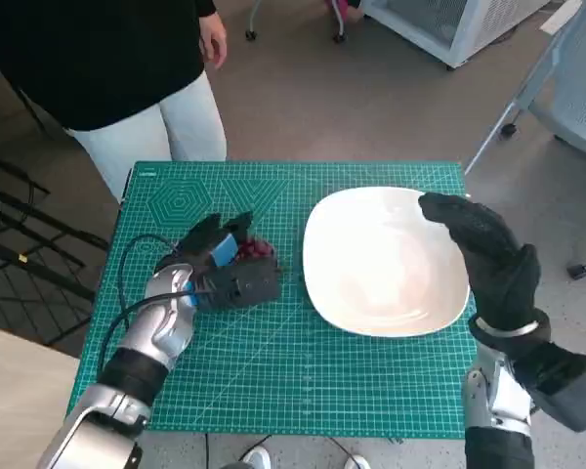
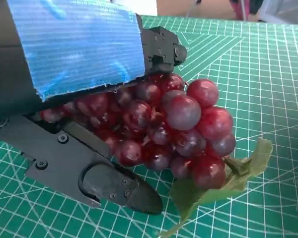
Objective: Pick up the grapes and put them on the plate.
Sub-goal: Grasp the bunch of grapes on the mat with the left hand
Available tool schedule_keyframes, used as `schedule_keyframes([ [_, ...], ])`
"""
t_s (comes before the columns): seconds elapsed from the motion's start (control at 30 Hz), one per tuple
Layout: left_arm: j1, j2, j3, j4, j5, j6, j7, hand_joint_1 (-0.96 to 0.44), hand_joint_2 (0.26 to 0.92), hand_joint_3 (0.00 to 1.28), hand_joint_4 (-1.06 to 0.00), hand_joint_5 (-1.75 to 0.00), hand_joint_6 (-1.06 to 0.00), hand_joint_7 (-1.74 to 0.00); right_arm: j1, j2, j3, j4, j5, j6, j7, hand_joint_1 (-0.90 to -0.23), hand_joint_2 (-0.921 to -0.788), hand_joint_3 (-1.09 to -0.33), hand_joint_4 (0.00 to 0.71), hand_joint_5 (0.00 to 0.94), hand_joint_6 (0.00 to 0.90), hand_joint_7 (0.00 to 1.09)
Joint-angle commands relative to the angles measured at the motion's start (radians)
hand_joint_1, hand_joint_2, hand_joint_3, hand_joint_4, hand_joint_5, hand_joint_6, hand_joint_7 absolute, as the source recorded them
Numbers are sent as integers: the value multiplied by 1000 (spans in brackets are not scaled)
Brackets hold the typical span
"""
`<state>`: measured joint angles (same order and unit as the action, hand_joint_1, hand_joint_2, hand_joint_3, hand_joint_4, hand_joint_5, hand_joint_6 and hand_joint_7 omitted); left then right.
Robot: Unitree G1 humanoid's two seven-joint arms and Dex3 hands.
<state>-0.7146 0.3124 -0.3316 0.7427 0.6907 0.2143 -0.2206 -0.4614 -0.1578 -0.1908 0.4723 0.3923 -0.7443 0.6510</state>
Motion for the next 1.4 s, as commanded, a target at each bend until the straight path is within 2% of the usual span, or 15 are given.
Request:
schedule_keyframes([
  [0.03,-13,-14,-10,56,-38,13,-28,-237,728,3,-263,-49,-286,-34,18,-12,-2,14,6,8,12,-553,-921,-615,198,3,33,333],
  [0.1,-17,-15,-16,65,-45,12,-27,-152,746,5,-484,-133,-405,-48,17,-13,-3,16,7,9,14,-552,-921,-615,197,2,33,331],
  [0.13,-18,-15,-20,68,-46,8,-22,-128,755,5,-545,-212,-454,-55,17,-14,-4,17,7,9,14,-552,-921,-615,197,2,33,330],
  [0.17,-17,-14,-25,71,-45,3,-16,-66,778,12,-600,-367,-518,-68,16,-14,-4,18,7,9,15,-552,-921,-615,196,2,33,329],
  [0.27,-13,-10,-36,79,-42,-23,13,173,858,45,-649,-875,-671,-115,14,-14,-5,20,6,9,14,-551,-921,-616,196,1,34,326],
  [0.33,-10,-6,-40,83,-40,-41,35,274,890,62,-660,-1065,-728,-186,14,-14,-4,20,4,8,12,-551,-921,-616,196,1,35,324],
  [0.43,-6,-3,-47,91,-38,-60,67,189,911,82,-664,-1213,-679,-610,12,-13,-4,23,0,6,9,-548,-921,-616,198,2,38,322],
  [0.5,-6,-2,-52,96,-37,-67,80,86,916,91,-666,-1248,-627,-884,10,-14,-3,25,-2,6,8,-546,-921,-616,198,2,40,320],
  [0.57,-6,0,-56,98,-37,-70,86,41,918,92,-671,-1238,-603,-1028,8,-14,-3,27,-3,6,7,-544,-921,-616,198,2,41,319],
  [0.7,-6,1,-60,97,-42,-62,84,9,920,84,-685,-1186,-591,-1161,5,-14,-3,28,-5,6,5,-543,-921,-616,198,1,42,316],
  [1.4,-24,-2,-62,106,-55,-22,52,0,920,79,-715,-1159,-573,-1197,-2,-12,0,30,-4,10,5,-549,-921,-617,198,1,46,308],
])
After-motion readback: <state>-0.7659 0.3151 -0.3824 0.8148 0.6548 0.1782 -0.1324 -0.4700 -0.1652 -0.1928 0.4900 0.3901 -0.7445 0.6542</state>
